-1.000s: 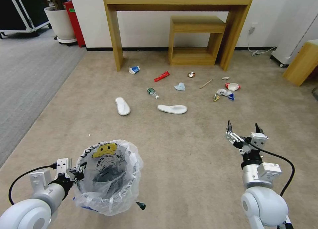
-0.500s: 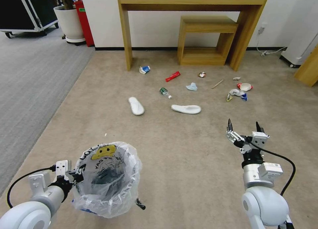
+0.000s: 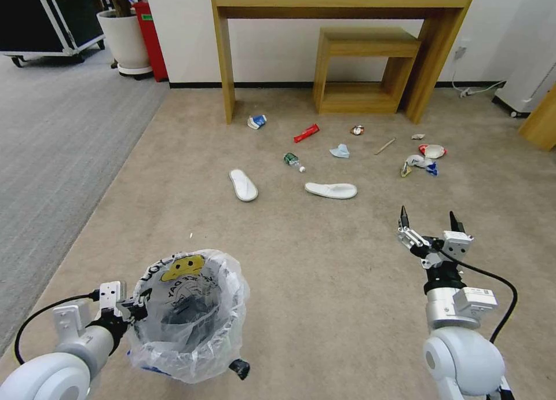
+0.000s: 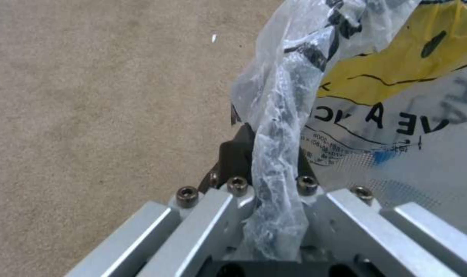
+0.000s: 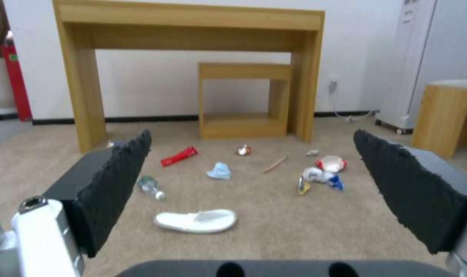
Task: Pick up the trash bin and place the garbage on the floor into it.
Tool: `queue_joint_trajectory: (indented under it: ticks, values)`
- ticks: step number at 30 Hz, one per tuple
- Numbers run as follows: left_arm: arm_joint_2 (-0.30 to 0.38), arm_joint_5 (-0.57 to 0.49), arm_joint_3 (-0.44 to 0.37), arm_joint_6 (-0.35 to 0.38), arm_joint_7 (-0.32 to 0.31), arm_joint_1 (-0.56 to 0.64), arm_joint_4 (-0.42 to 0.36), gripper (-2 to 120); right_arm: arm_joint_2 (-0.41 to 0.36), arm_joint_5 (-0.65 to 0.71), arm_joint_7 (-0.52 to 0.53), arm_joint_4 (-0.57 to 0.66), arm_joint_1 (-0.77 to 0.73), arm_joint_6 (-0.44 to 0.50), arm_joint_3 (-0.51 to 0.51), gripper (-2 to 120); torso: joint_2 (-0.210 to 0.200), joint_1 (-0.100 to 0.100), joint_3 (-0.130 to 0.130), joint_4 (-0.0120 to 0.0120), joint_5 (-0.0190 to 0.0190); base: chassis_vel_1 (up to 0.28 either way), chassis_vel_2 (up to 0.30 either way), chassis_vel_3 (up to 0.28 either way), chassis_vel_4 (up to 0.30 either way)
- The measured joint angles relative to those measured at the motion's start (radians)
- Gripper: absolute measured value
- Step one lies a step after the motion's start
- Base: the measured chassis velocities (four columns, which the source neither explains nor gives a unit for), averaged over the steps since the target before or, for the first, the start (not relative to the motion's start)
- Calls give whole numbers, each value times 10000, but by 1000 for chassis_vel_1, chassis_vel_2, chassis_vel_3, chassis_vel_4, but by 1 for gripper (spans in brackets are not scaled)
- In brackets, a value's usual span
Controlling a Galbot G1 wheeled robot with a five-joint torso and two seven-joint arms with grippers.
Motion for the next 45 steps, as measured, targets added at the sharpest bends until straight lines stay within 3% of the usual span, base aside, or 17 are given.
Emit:
queue_joint_trajectory:
  ticks: [17, 45]
  values:
    - [-61, 28, 97, -18, 24, -167, 112, 1, 47, -137, -46, 8, -10, -154, -12, 100, 2, -1, -1, 0, -1, -23, 18, 24, -25]
    - [-142, 140, 55, -108, 59, -18, -15, 1, 42, -179, -72, 90, -20, -151, -44, 100, 2, 1, 0, 0, 0, -137, 148, 144, -139]
